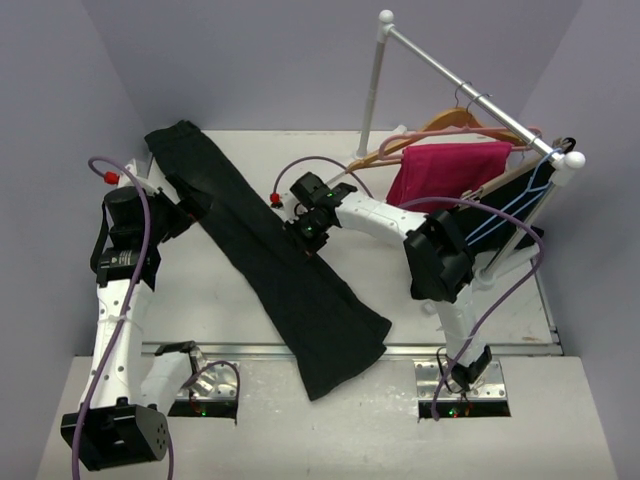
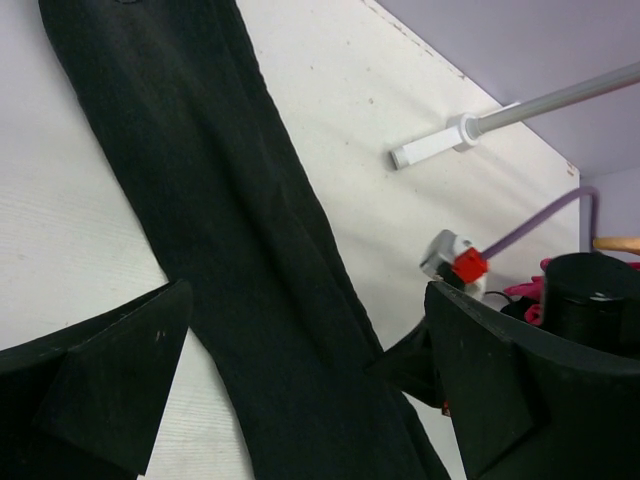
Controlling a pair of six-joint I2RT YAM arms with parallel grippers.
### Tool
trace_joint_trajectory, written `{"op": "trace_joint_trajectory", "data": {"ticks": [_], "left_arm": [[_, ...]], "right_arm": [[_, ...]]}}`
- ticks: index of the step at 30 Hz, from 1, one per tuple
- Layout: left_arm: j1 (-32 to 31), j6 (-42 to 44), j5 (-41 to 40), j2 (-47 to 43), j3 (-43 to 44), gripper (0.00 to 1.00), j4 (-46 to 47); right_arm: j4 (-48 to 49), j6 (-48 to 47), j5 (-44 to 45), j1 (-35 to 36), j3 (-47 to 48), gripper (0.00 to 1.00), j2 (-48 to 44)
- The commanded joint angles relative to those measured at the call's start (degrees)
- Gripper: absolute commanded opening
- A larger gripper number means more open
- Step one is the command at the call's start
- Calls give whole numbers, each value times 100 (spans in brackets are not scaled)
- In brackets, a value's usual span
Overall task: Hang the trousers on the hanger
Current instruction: Fold the trousers at the center of the board.
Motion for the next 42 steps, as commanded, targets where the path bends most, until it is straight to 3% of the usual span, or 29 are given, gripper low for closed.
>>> {"op": "trace_joint_trajectory", "data": {"ticks": [1,9,16,19,21,22,23,24,29,30,36,39,42], "left_arm": [[-62,97,-211,-69,-81,100,288],[-62,70,-277,-46,-125,100,346],[-62,1,-277,100,-121,100,394],[-62,-45,-335,334,-7,100,350],[-62,-153,-413,556,120,100,356],[-62,-213,-433,663,180,100,368],[-62,-271,-438,761,229,100,388],[-62,-325,-428,869,292,100,418],[-184,-928,-613,1962,1012,100,734],[-185,-931,-615,1970,1018,100,737],[-394,-1457,-984,4357,2884,99,801],[-467,-1410,-1278,5683,4348,98,-171],[-692,-1251,-2080,6891,5931,98,-1200]], "right_arm": [[-4,230,522,-62,-23,0,-697],[-203,366,759,-429,-258,0,-815],[-181,196,688,-572,-179,1,-190],[-46,235,505,-572,-154,42,56],[100,299,506,-565,-236,47,-35],[108,317,560,-558,-256,62,-158],[89,331,652,-548,-266,90,-343],[89,354,752,-527,-299,99,-519],[763,519,1589,100,-1380,99,-1844],[769,521,1595,105,-1386,99,-1851],[1503,965,1196,627,-2854,99,-2311],[1699,1021,1102,641,-3269,99,-2278],[1812,1147,1340,641,-3596,99,-2228]]}}
